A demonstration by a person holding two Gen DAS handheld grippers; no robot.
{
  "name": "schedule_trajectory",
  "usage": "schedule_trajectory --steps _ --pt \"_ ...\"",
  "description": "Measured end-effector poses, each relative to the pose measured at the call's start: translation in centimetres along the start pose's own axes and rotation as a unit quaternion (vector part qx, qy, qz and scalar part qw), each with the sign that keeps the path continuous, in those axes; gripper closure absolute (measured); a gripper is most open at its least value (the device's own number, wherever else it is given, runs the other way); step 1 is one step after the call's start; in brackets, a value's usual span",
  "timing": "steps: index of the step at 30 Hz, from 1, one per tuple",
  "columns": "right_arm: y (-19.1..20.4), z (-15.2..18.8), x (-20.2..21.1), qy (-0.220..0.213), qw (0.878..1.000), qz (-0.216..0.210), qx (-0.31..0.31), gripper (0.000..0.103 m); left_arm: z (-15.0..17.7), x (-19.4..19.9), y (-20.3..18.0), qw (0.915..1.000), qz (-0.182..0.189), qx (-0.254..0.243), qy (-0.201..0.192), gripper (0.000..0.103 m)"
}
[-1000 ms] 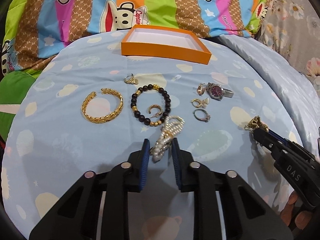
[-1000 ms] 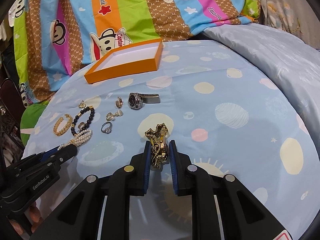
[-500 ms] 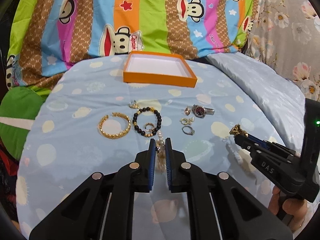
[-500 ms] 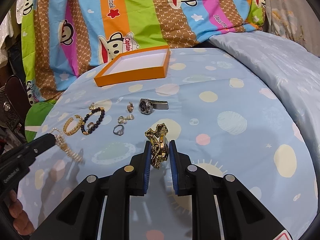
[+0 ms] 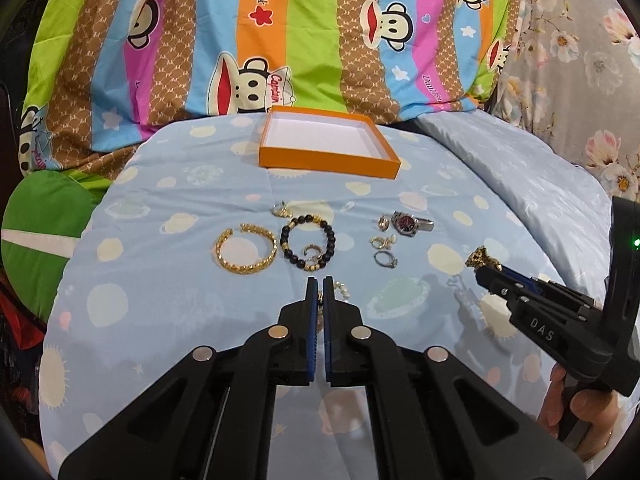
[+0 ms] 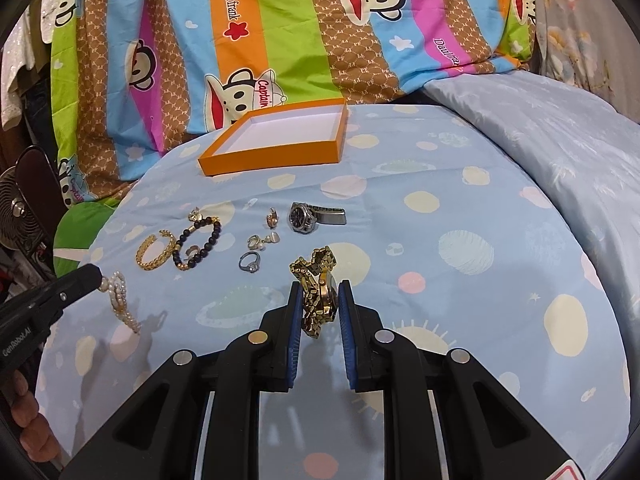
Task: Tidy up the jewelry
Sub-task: 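Grasp the pearl necklace with the left tool while the right tool holds the gold watch, then carry the pearl necklace and gold watch into the orange box and open both tools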
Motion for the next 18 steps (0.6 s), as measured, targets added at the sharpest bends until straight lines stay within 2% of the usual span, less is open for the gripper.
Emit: schedule_trajectory --steps 4,8,13,18 --pt "0.1 0.0 0.0 0.000 1.000 0.000 0.002 0.087 0.4 -0.2 0.4 1.0000 0.000 0.007 0.006 0.102" --pt "0.1 -1.2 0.3 -0.006 1.000 0.000 0.011 0.087 -0.6 0.4 0.2 1.0000 -0.001 0.003 -0.005 0.102" --pt "0.1 -4.5 0.3 -0.017 0.999 -0.003 0.031 0.087 -3.7 0.7 -0.4 0.9998 0.001 -0.011 -0.018 0.102" --pt "-0.1 -9.4 -1.2 -0.024 0.998 -0.003 0.050 0.087 -8.7 -0.2 -1.3 0.9986 -0.007 -0.033 -0.041 0.102"
Point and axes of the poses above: each gripper's, at about its wrist camera, not at the fingertips, and x roughly against the way its jaws point, y to its left, z to its underside, the point moved 4 cm from there along -x, roughly the way its jaws point, and after that the axes turned 7 degrees about x, right-handed, at the moved point
